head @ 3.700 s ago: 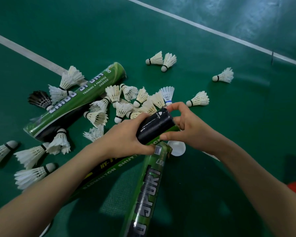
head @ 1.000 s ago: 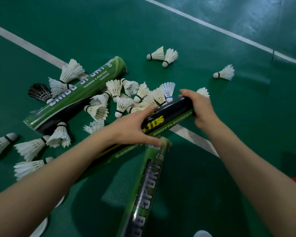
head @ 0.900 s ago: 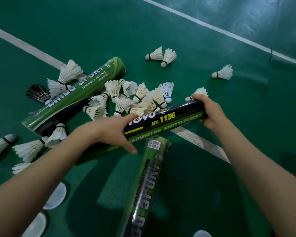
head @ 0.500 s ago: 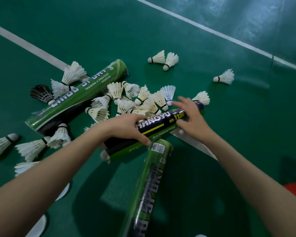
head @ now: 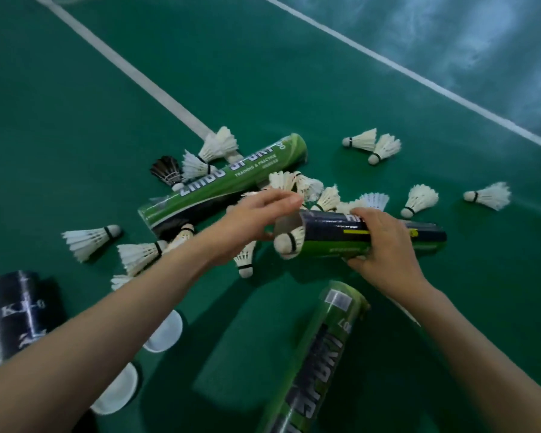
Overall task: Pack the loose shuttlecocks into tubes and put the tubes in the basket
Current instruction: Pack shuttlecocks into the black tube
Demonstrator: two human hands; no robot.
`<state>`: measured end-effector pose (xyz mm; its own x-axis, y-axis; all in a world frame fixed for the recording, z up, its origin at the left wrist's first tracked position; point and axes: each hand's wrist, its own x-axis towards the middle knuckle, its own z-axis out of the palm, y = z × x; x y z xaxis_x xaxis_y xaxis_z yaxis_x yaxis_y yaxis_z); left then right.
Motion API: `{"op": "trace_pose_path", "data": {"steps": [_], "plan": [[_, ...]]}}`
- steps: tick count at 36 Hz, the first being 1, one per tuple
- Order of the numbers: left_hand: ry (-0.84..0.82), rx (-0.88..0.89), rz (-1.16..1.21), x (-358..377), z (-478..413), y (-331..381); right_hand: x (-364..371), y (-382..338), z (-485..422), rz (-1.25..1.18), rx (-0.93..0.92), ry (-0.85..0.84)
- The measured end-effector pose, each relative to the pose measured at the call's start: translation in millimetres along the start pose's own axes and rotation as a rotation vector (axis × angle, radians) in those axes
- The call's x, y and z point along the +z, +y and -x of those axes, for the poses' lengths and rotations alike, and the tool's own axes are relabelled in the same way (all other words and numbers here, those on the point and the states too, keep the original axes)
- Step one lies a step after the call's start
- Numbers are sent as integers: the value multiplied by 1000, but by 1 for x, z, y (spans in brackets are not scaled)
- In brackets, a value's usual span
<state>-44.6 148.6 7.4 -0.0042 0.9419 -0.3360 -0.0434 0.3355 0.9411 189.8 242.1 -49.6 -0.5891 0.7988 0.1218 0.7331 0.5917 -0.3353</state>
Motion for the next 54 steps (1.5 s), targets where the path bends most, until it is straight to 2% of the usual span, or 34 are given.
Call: {"op": "trace_pose_path", "data": {"steps": [5, 7, 10, 14, 16, 19, 23, 27, 35, 40, 43, 46, 48, 51, 54], "plan": [[379, 398, -210, 7, 22, -23, -8, -11, -15, -110, 29, 76], [475, 529, -315, 8, 27, -28, -11, -19, -16, -137, 32, 73], [450, 503, -331, 5, 29, -24, -11, -26, -15, -154, 31, 66], [315, 436, -512, -3, 28, -22, -9, -26, -11, -152, 45, 56], [303, 435, -611, -6, 29, -23, -7, -25, -9, -132, 40, 47], [358, 474, -795, -9, 34, -25, -7, -29, -8, -130, 27, 47], [470, 504, -833, -6, 38, -27, -8, -39, -8, -127, 11, 33], [575, 489, -732, -7, 33, -28, -4, -49, -6, -103, 20, 16], [696, 530, -263, -19, 27, -36, 1, -46, -1, -40, 19, -6], [768, 333, 158, -26, 24, -46, 2, -40, 2, -18, 57, 5], [868, 248, 246, -39, 18, -63, -1, -35, 3, -22, 93, 16], [872, 241, 85, -53, 19, -94, -1, -33, 4, -20, 115, 0], [746, 198, -191, -56, 21, -116, 0, -31, 5, -11, 101, -14], [471, 31, -548, -56, 22, -139, 5, -30, 7, 25, 72, -41], [365, -80, -779, -61, 28, -153, 9, -31, 8, 48, 48, -57]]}}
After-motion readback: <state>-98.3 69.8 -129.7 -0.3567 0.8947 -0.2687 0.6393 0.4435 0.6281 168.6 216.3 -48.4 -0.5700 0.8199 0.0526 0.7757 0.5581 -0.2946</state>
